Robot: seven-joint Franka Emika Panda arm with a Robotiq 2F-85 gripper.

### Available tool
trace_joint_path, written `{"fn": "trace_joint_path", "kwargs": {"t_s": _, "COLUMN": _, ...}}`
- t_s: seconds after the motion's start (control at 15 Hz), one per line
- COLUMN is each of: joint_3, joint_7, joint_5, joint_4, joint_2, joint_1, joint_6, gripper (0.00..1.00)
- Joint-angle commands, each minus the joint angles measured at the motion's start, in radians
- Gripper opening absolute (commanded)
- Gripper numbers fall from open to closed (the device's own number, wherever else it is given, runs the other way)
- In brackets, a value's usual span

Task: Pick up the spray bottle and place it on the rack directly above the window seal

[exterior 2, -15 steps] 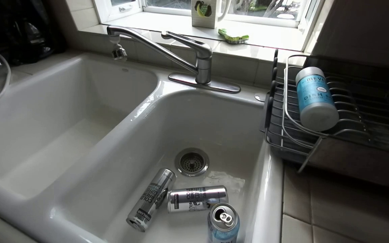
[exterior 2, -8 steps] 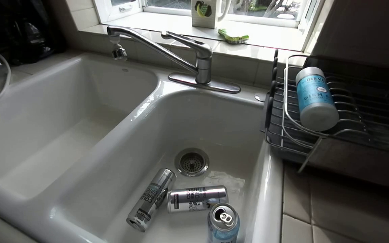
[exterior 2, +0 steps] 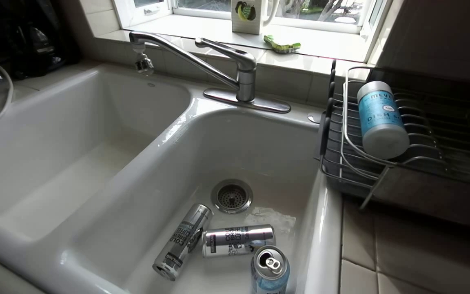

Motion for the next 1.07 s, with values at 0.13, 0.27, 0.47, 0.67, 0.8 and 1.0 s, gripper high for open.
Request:
{"fn": "trace_joint_path", "kwargs": {"t_s": 0.13, "joint_3": -0.013, "joint_7": 0.021, "joint_5": -0.003, "joint_4": 0.076, "joint_2": 0.037, "joint_1": 0.014, "joint_6": -0.037, "gripper": 0.77}}
{"fn": "trace_joint_path", "kwargs": {"t_s": 0.27, "joint_3": -0.014, "joint_7": 0.025, "joint_5": -0.002, "joint_4": 0.074, "joint_2": 0.033, "joint_1": 0.016, "joint_6": -0.042, "gripper": 0.92}}
{"fn": "trace_joint_path", "kwargs": {"t_s": 0.47, "joint_3": -0.020, "joint_7": 0.036, "joint_5": -0.004, "joint_4": 0.071, "joint_2": 0.027, "joint_1": 0.021, "joint_6": -0.051, "gripper": 1.00}}
{"fn": "trace_joint_path", "kwargs": {"t_s": 0.67, "joint_3": -0.040, "joint_7": 0.074, "joint_5": -0.010, "joint_4": 0.064, "joint_2": 0.019, "joint_1": 0.028, "joint_6": -0.081, "gripper": 1.00}}
{"fn": "trace_joint_path", "kwargs": {"t_s": 0.8, "joint_3": -0.062, "joint_7": 0.108, "joint_5": -0.015, "joint_4": 0.060, "joint_2": 0.016, "joint_1": 0.036, "joint_6": -0.102, "gripper": 1.00}}
{"fn": "trace_joint_path", "kwargs": {"t_s": 1.0, "joint_3": -0.085, "joint_7": 0.132, "joint_5": -0.017, "joint_4": 0.058, "joint_2": 0.013, "joint_1": 0.048, "joint_6": -0.112, "gripper": 1.00}}
